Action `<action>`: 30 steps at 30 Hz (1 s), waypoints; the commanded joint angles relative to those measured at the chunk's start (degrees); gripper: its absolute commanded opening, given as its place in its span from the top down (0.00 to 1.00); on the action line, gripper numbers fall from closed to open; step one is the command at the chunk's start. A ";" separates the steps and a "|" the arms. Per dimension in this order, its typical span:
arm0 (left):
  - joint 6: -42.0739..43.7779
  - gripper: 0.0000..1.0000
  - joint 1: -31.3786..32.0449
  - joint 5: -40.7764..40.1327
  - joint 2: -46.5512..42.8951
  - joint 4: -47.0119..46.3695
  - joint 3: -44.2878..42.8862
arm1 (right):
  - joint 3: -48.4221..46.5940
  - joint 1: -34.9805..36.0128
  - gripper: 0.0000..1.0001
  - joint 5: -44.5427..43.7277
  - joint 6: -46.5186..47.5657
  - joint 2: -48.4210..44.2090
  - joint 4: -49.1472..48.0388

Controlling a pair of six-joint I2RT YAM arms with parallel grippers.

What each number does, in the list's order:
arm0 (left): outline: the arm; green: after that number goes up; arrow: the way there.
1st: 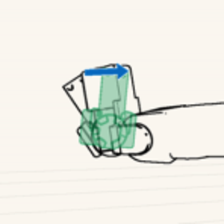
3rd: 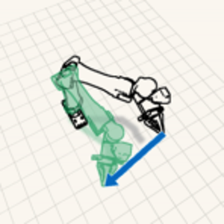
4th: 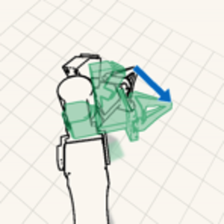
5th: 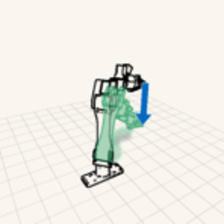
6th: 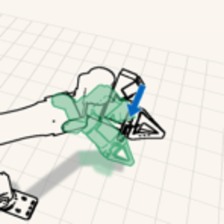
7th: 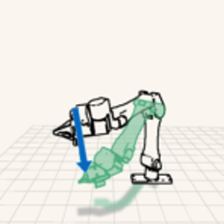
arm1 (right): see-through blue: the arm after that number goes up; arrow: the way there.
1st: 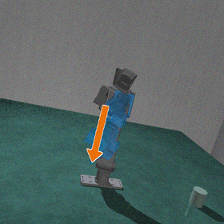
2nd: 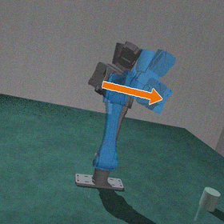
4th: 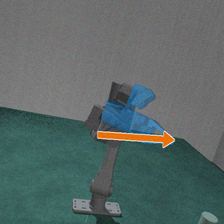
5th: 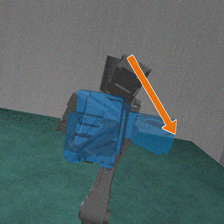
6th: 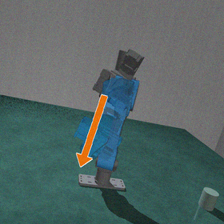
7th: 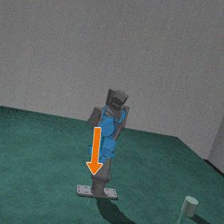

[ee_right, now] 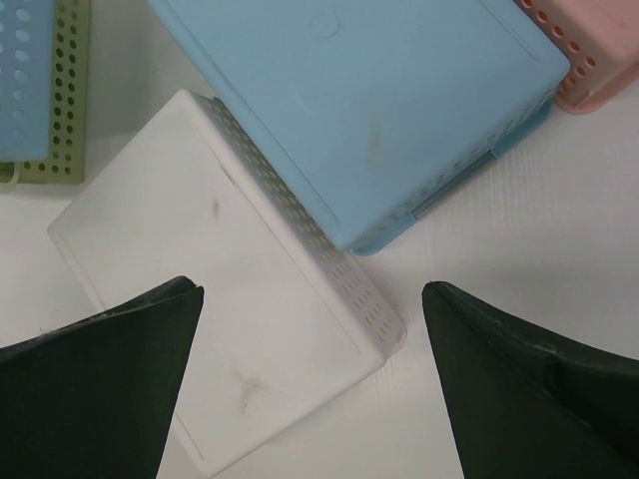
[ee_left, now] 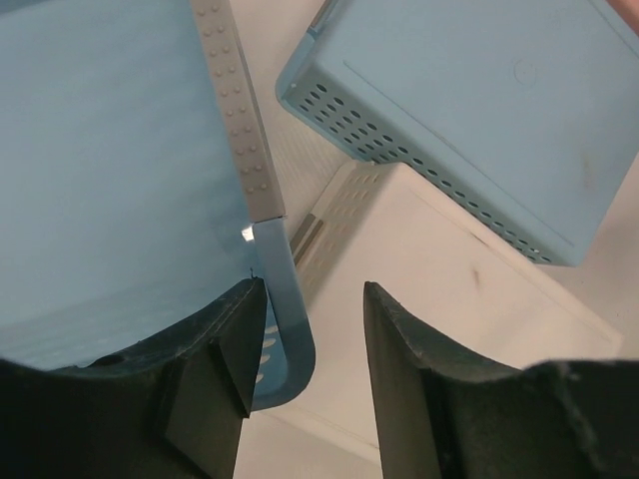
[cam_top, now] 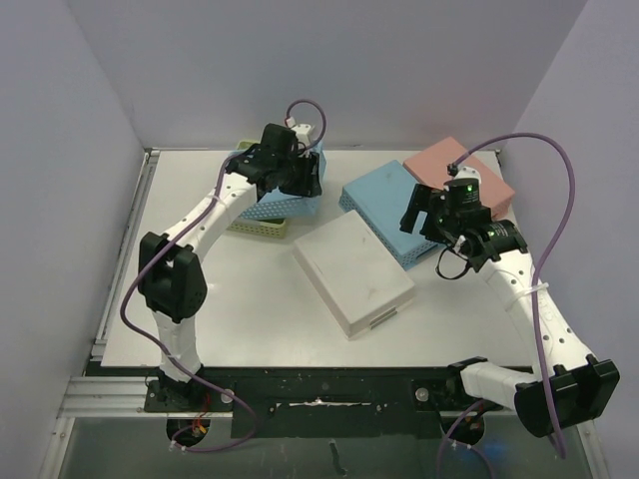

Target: Turn the large container upside down

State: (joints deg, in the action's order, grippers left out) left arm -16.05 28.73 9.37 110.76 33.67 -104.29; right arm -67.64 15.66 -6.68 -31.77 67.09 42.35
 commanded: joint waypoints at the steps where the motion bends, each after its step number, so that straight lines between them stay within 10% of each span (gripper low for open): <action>1: 1.63 0.58 0.10 -0.13 1.12 0.10 -4.34 | -0.63 -0.60 0.01 -1.15 1.09 -1.39 -0.81; 10: 2.76 1.00 0.09 -0.44 1.31 4.49 -11.21 | -0.56 -0.97 0.01 -1.23 1.47 -1.58 -0.82; 20: 7.42 1.00 -0.03 -4.72 -9.85 11.48 -26.56 | -2.32 -1.25 0.01 0.96 3.81 -0.42 -1.39; 30: -5.18 1.00 -1.71 -0.71 -37.98 3.96 3.03 | -10.02 0.14 0.00 16.31 11.00 8.22 -5.75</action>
State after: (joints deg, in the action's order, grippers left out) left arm -14.48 28.34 7.14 82.52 43.18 -111.46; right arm -71.37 14.68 0.54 -25.06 71.42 42.17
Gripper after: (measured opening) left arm 0.078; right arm 0.993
